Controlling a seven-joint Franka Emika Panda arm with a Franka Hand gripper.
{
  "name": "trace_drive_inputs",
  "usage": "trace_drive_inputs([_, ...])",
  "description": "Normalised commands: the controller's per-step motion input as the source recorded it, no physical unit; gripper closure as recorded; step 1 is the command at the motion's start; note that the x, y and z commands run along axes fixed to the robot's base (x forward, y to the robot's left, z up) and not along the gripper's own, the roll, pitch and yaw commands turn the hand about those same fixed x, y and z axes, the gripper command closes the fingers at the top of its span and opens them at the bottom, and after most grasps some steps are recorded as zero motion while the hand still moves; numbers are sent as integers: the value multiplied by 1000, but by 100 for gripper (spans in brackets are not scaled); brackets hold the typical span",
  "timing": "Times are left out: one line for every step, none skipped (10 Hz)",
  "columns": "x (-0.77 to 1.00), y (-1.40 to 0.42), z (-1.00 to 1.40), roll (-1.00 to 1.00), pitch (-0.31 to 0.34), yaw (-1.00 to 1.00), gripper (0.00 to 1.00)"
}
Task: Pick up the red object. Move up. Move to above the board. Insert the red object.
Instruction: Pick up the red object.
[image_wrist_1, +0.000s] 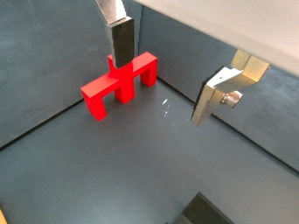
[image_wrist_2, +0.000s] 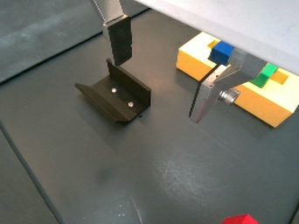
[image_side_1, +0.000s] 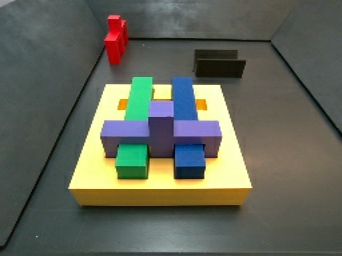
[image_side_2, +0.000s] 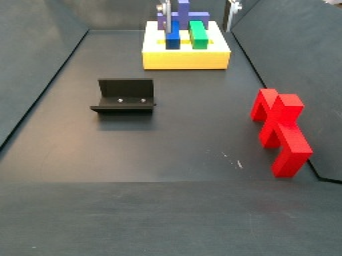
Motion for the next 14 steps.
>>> trace_drive_inputs([14, 0, 0, 0, 3, 0, 0])
trace_drive_inputs([0, 86, -11, 0, 0, -129, 0])
trace_drive_inputs([-394, 280, -17, 0, -46, -329, 0])
trace_drive_inputs([-566, 331, 0, 0, -49, -540, 0])
trace_drive_inputs([-503, 180, 0, 0, -44, -709, 0])
trace_drive_inputs([-486, 131, 0, 0, -50, -760, 0])
trace_drive_inputs([-474, 123, 0, 0, -41, -771, 0])
trace_drive_inputs([-463, 114, 0, 0, -34, -786, 0])
trace_drive_inputs([-469, 106, 0, 0, -44, -789, 0])
trace_drive_inputs([-449, 109, -23, 0, -20, -794, 0])
trace_drive_inputs([-429, 91, -57, 4, 0, -803, 0])
trace_drive_inputs([-311, 117, -54, 33, 0, -797, 0])
trace_drive_inputs([-140, 189, -86, 44, 23, -766, 0])
trace_drive_inputs([-160, 211, -74, 51, 20, -734, 0])
